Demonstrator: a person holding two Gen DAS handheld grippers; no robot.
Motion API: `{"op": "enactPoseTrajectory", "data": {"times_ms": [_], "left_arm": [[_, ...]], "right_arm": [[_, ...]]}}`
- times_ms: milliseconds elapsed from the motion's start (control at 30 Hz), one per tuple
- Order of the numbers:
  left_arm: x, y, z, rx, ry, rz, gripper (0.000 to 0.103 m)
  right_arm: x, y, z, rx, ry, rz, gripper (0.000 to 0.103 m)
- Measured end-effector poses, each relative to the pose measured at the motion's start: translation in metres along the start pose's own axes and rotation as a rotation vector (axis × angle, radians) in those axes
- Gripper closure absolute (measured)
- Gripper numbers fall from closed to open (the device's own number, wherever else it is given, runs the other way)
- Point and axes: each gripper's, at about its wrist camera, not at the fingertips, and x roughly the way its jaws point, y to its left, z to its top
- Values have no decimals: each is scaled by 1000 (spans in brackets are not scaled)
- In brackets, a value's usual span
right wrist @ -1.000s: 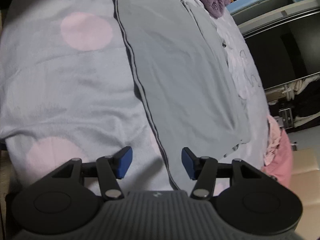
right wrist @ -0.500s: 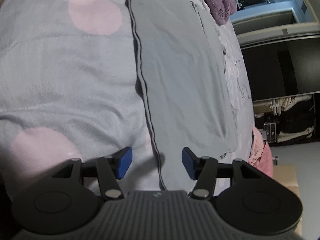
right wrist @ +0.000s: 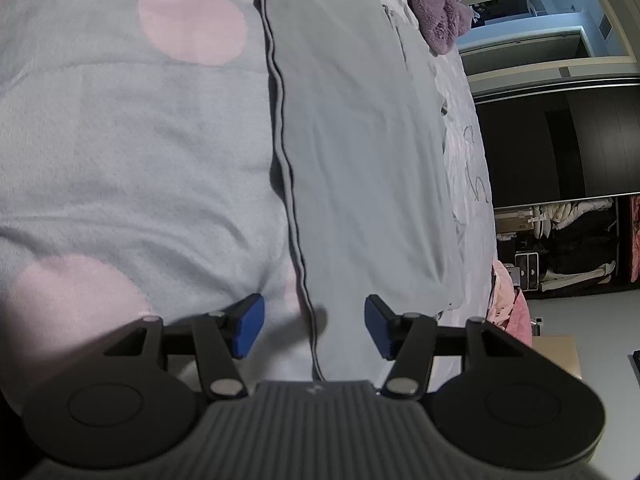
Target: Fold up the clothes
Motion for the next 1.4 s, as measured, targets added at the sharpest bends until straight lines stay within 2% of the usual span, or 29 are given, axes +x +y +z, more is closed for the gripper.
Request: {"op": "enactPoseTrajectory", "data": {"times_ms": [800,1033,1133,1233,1333,1400], "left_arm": [[-2,-3,-3,4,-6,8,66],[6,-2,2,-9,-6,30,66],[9,-1,5,-25,-7,48,70],[10,-1,7,-38,-9,56,80],[12,1,7,-55,-3,63,90],[14,6,7,-89,5,61,99]], "right_arm": [[1,-1,-5,17,9,2,43],[8,0,-1,7,12,-31,44],[13,-1,1,8,13,-50,44],[17,0,4,-6,19,-81,48],[22,1,4,-18,35,-102,63],[26,2,3,-25,49,-114,69]]}}
